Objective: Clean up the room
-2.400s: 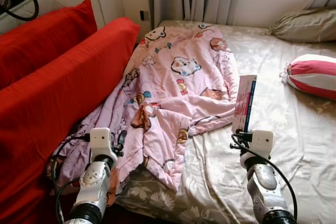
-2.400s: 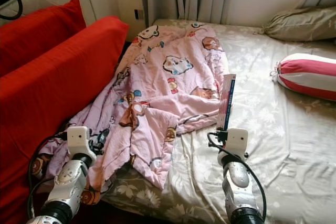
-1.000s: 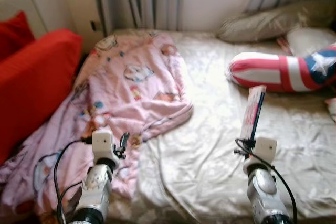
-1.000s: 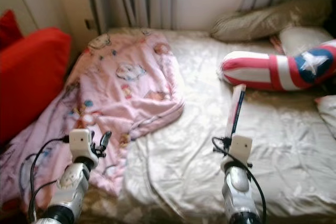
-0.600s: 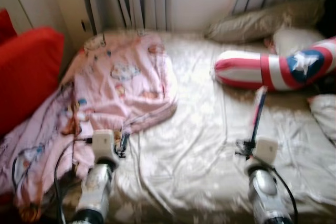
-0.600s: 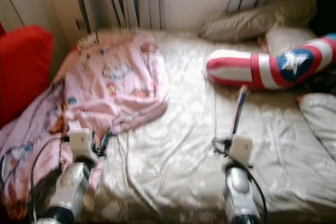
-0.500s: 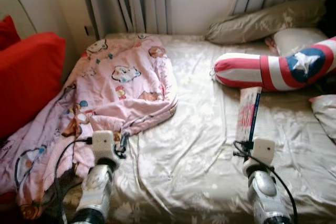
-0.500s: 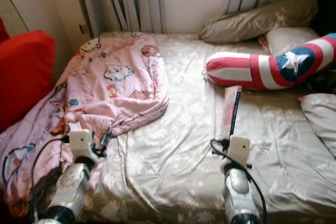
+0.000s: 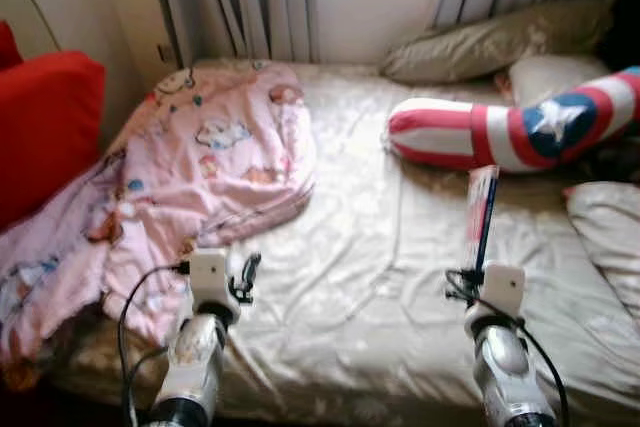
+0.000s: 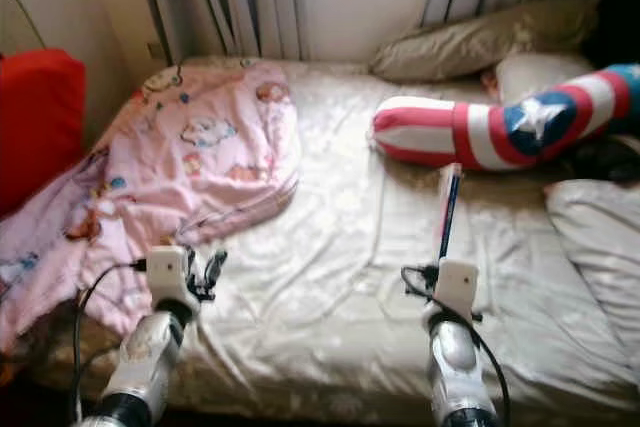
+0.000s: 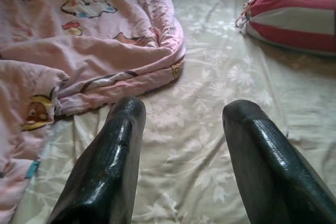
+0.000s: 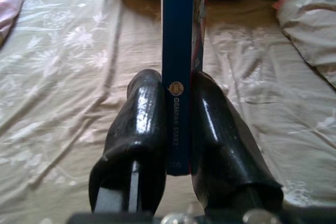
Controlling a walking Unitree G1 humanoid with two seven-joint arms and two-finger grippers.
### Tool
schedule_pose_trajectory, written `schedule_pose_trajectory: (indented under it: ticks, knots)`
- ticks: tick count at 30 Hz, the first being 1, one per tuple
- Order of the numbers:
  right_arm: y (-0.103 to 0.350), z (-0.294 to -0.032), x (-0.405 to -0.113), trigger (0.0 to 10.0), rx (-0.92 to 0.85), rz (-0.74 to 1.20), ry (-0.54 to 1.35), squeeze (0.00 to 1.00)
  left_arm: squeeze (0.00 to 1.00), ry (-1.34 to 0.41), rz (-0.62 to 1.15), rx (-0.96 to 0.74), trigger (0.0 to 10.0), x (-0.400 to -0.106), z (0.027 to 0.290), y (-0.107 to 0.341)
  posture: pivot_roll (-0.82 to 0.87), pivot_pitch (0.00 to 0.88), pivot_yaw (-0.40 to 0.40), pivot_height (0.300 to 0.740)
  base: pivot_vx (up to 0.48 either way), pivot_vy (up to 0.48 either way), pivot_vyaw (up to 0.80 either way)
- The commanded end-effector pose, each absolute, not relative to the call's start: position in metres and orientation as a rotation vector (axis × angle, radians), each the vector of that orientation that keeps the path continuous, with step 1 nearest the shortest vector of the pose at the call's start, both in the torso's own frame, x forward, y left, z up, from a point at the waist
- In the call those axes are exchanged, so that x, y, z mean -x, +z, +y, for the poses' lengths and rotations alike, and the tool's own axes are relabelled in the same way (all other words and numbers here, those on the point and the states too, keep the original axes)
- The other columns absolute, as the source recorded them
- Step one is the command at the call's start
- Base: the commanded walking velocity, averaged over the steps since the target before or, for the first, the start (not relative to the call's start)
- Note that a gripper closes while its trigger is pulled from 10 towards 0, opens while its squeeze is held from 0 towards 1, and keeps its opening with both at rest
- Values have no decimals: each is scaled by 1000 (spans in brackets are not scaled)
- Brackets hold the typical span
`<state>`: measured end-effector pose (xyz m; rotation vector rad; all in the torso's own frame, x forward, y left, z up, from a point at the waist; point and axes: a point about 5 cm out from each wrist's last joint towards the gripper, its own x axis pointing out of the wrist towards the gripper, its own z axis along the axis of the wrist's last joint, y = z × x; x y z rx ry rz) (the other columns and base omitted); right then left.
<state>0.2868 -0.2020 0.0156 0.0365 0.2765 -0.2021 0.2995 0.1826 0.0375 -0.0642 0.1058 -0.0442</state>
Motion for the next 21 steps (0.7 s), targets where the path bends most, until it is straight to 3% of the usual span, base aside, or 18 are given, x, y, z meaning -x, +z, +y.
schedule_pose_trajectory:
  ticks: [1, 21]
  knots:
    - [27, -203, -294, 10000, -25, 214, -203, 0, 0, -48, 106, 67, 10000, -301, 181, 39, 46, 46, -31, 740, 0, -285, 0]
    - [27, -206, -294, 10000, -7, 218, -215, 0, 0, -49, 106, 71, 10000, -300, 181, 38, 44, 48, -34, 740, 0, -286, 0]
